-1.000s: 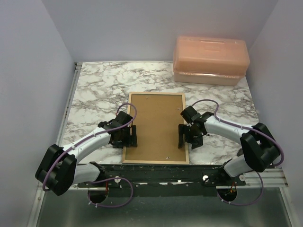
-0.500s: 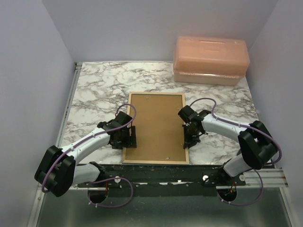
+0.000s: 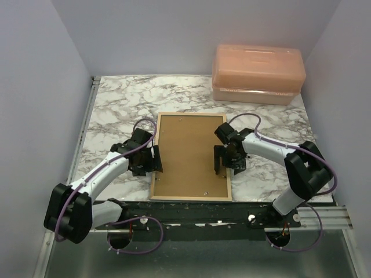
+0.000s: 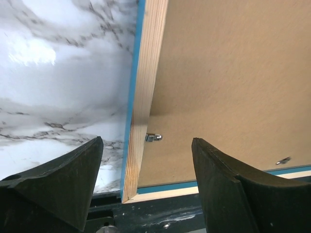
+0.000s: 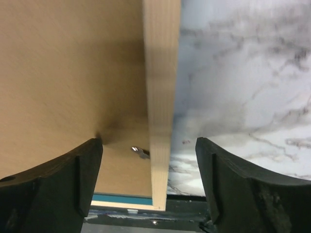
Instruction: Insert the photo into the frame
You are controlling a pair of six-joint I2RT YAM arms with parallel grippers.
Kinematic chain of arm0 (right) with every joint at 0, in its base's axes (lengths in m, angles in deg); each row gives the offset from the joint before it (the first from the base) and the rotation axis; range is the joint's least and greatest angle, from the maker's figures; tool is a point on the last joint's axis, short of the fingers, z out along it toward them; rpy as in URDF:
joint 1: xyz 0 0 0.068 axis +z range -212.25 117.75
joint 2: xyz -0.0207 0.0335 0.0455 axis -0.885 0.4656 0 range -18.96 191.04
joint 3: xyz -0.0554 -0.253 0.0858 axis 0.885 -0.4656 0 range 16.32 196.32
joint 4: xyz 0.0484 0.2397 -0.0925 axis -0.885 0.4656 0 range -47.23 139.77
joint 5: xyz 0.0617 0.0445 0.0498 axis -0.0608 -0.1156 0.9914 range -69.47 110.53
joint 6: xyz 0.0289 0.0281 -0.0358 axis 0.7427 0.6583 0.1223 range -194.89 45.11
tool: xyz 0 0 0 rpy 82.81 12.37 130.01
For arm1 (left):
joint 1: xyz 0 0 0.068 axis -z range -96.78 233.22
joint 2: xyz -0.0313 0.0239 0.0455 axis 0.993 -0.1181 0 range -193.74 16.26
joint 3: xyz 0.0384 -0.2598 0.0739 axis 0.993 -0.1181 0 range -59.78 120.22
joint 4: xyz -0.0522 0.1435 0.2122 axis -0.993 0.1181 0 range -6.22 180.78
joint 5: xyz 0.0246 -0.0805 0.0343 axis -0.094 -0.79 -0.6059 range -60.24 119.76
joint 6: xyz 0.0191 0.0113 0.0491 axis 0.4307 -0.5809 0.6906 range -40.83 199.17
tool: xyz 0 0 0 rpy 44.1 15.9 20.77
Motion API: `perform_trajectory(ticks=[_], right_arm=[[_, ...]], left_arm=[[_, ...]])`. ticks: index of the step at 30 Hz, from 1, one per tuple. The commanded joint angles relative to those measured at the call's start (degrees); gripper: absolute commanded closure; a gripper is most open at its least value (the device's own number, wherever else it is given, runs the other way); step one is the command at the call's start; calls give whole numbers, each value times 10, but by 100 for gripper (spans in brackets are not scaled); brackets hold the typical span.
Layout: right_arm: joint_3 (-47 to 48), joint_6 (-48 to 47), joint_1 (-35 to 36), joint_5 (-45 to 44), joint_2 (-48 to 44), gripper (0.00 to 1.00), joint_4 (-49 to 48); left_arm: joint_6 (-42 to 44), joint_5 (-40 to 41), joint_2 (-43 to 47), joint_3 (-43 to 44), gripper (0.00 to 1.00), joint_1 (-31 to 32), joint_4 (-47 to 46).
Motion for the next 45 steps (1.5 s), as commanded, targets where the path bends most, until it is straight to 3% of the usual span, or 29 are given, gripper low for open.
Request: perform_trajectory(ticks=[1, 6, 11, 19, 28, 31, 35, 45], right_arm=[[61, -21, -22, 2, 57, 12, -27], [102, -38, -77, 71, 108, 11, -71], [153, -47, -121, 128, 148, 11, -83], [124, -49, -121, 196, 127, 11, -75], [56, -55, -120, 181, 65, 11, -35], [63, -54, -121, 134, 67, 9, -24], [121, -66, -126, 79, 105, 5, -13], [301, -105, -139, 9, 240, 7, 8]], left_arm=[[42, -56, -15, 42, 25, -50, -7], [65, -100, -96, 74, 26, -92, -36], [70, -138, -159, 100, 34, -99, -62], [55, -190, -124, 66, 45, -77, -67], [8, -175, -44, 10, 47, -6, -52], [-8, -155, -28, 0, 35, -3, -46], [7, -105, -46, 33, 25, -8, -11], [49, -77, -122, 125, 26, -43, 6]])
